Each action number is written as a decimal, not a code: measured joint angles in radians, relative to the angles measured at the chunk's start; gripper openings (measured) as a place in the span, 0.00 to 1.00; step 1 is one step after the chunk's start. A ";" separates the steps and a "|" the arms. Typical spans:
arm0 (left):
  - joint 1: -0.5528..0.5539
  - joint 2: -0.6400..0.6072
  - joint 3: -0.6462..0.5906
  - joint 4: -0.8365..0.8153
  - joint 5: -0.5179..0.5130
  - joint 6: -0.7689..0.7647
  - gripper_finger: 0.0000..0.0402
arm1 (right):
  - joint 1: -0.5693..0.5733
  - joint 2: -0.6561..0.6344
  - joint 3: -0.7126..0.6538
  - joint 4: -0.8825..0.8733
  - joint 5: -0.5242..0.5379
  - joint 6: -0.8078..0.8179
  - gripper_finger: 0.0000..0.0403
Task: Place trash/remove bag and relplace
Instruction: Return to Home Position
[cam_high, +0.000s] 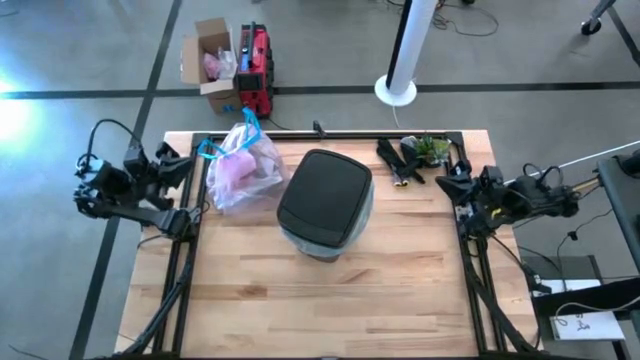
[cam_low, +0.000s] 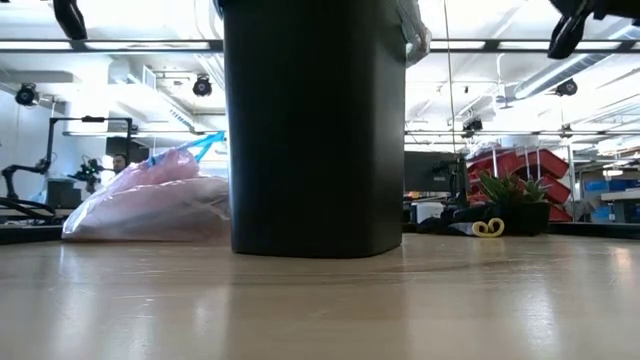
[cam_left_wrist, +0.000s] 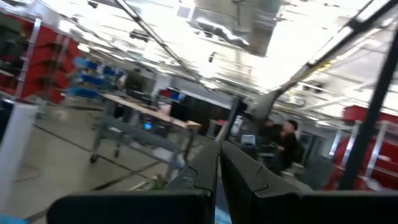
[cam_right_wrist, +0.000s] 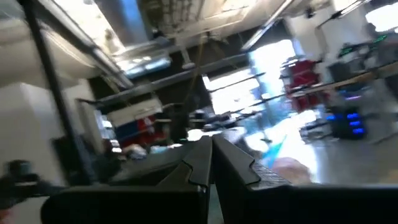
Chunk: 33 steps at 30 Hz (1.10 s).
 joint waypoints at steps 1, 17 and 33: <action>0.000 -0.006 -0.010 0.000 -0.015 0.009 0.01 | -0.007 -0.004 -0.002 0.000 0.008 -0.012 0.00; 0.000 0.037 -0.045 0.039 -0.024 0.002 0.01 | -0.128 -0.036 0.008 -0.105 -0.056 -0.038 0.00; 0.000 0.064 -0.054 0.037 0.029 -0.062 0.01 | -0.143 -0.036 -0.061 -0.101 -0.281 -0.053 0.00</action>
